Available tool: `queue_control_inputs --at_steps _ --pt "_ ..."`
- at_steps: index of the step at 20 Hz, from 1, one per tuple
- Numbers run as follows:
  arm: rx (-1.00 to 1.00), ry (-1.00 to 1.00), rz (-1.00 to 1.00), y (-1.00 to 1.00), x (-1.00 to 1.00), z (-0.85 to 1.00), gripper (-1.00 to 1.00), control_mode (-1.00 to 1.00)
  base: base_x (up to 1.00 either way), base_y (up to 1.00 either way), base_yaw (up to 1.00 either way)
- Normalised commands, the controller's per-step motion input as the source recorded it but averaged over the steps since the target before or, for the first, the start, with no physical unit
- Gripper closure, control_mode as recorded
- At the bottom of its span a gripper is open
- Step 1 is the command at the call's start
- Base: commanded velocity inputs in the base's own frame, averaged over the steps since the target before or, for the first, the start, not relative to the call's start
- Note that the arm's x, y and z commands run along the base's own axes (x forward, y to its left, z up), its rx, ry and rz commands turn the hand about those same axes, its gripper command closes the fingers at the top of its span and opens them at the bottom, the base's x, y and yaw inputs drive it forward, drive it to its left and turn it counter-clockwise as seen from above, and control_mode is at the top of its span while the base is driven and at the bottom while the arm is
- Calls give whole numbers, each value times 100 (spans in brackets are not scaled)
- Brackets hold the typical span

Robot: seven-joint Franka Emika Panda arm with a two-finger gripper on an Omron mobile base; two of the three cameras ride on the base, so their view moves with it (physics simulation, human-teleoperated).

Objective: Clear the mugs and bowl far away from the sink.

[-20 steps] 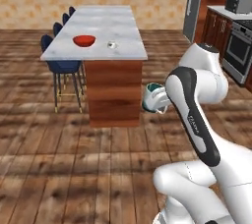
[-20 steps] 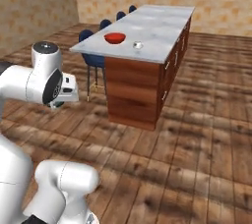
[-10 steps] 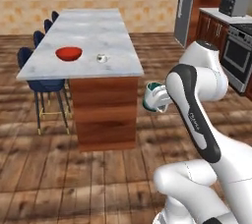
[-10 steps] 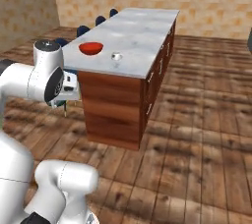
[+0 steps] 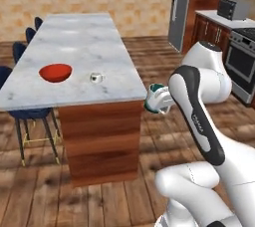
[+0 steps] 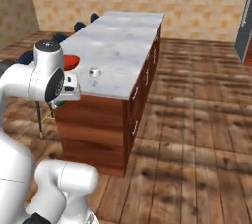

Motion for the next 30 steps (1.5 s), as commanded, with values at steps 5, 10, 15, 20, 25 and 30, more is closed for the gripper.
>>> queue_control_inputs --at_steps 5,10,15,20,25,30 --pt "0 0 0 0 0 0 100 100 100 52 -33" --pt "0 0 0 0 0 0 100 100 100 73 -61" --pt "0 0 0 0 0 0 100 100 100 65 -59" --pt "0 0 0 0 0 0 100 100 100 10 -3" --pt "0 0 0 0 0 0 100 100 100 7 5" --pt "0 0 0 0 0 0 100 100 100 5 39"
